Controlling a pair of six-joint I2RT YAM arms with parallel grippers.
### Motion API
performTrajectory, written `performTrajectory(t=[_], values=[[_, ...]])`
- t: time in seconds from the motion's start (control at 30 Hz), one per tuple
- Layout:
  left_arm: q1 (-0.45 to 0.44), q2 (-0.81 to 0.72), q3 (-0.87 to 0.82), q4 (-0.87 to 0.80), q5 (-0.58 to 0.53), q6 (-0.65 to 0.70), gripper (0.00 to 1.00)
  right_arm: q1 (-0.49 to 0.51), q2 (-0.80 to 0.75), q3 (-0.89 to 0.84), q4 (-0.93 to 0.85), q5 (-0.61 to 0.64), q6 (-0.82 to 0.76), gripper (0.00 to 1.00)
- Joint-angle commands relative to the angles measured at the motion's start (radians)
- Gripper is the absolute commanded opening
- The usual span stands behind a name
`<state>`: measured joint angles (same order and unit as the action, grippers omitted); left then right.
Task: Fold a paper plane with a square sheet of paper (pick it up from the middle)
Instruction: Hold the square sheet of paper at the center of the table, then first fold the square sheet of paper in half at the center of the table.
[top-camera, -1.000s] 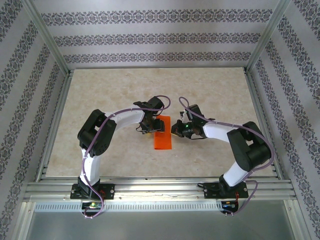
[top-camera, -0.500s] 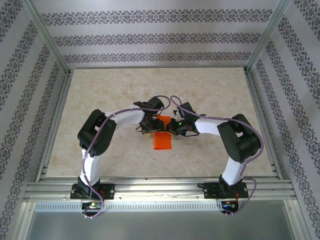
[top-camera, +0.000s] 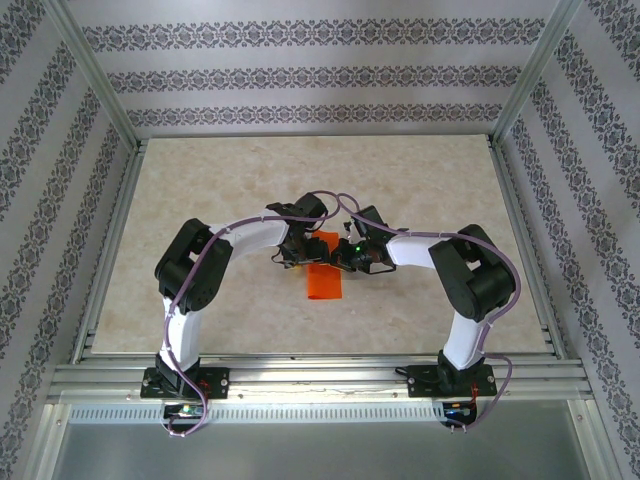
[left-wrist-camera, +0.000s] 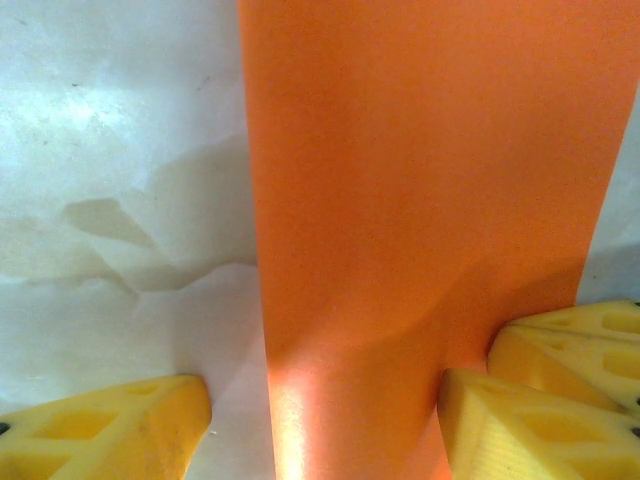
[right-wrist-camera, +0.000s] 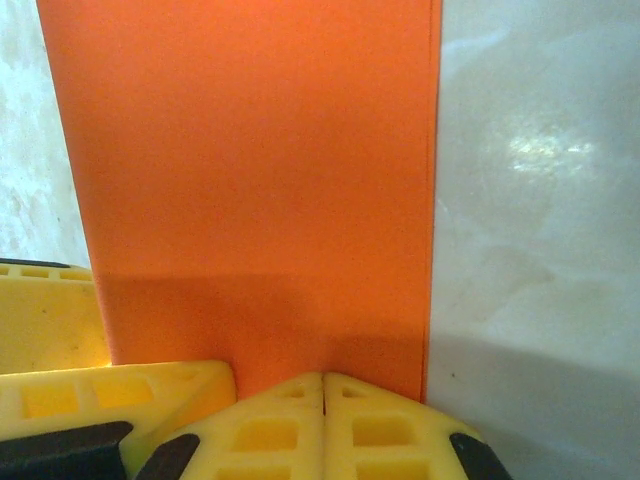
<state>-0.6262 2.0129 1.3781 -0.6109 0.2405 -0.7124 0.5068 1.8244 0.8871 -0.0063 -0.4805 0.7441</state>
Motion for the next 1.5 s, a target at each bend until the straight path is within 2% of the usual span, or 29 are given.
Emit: performTrajectory(t=[0.0, 0.33, 0.43, 0.57, 0.7, 0.73, 0.83, 1.17, 1.47], values=[[0.002, 0.061, -0.069, 0.084, -0.033, -0.008, 0.67, 0.019, 0.072, -0.038, -0.079, 0.081, -0.043, 0.00], [0.021, -0.237, -0.167, 0.188, -0.078, -0.027, 0.69, 0.003, 0.090, 0.007, -0.130, 0.051, -0.128, 0.00], [0.042, -0.299, -0.224, 0.267, -0.025, -0.025, 0.56, -0.003, 0.096, 0.022, -0.151, 0.046, -0.148, 0.00], [0.083, -0.325, -0.307, 0.423, 0.136, -0.063, 0.42, -0.012, 0.101, 0.042, -0.189, 0.043, -0.178, 0.00], [0.103, -0.311, -0.379, 0.603, 0.249, -0.125, 0.27, -0.018, 0.097, 0.047, -0.201, 0.033, -0.187, 0.00], [0.103, -0.299, -0.390, 0.633, 0.263, -0.137, 0.21, -0.017, 0.097, 0.048, -0.203, 0.033, -0.186, 0.00], [0.105, -0.253, -0.389, 0.669, 0.301, -0.143, 0.12, -0.017, 0.096, 0.047, -0.205, 0.034, -0.182, 0.00], [0.108, -0.191, -0.444, 0.723, 0.299, -0.155, 0.11, -0.021, 0.093, 0.045, -0.201, 0.034, -0.170, 0.00], [0.115, -0.171, -0.495, 0.720, 0.257, -0.096, 0.13, -0.021, 0.094, 0.035, -0.199, 0.038, -0.166, 0.00]])
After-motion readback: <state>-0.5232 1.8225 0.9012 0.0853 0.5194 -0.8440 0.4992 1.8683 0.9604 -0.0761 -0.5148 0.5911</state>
